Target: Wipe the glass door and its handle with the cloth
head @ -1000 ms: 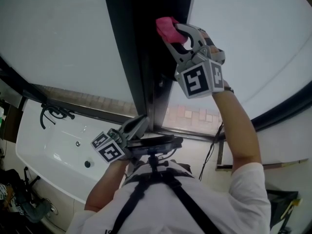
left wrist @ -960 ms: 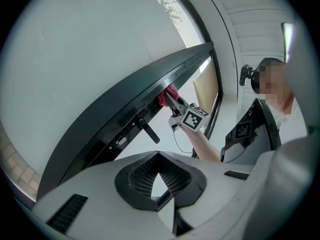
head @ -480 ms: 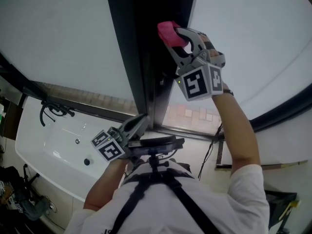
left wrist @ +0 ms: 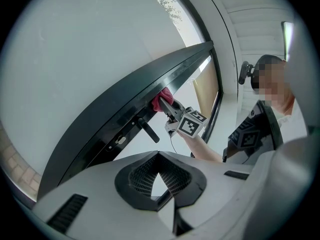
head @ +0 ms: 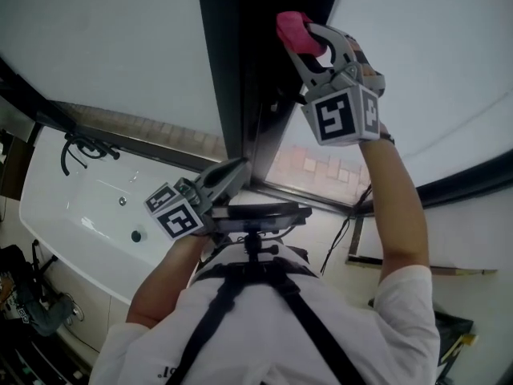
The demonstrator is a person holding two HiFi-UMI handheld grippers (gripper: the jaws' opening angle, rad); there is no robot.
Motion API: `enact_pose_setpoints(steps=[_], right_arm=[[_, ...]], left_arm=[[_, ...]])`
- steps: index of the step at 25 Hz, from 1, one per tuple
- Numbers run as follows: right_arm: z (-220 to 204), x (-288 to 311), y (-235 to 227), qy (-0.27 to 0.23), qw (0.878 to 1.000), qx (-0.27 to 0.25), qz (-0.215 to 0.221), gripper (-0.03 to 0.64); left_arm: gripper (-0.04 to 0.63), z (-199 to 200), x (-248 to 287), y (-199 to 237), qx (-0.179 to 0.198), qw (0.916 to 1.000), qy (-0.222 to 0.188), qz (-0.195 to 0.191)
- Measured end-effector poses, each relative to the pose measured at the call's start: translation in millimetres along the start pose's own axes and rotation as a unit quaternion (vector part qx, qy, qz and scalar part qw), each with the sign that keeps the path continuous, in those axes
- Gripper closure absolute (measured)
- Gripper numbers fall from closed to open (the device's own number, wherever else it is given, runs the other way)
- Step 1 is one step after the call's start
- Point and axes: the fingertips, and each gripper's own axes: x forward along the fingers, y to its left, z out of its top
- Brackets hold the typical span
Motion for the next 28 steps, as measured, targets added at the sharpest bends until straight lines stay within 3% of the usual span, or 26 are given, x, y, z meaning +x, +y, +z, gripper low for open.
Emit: enact_pose_setpoints(steps=[28], right_arm=[[-6.7, 13.8, 36.0, 0.032, 0.995, 0.086, 0.036, 0.515]], left_arm=[[0.603, -5.3, 2.5, -6.2, -0.016, 0.9997, 0.017, -0.004]])
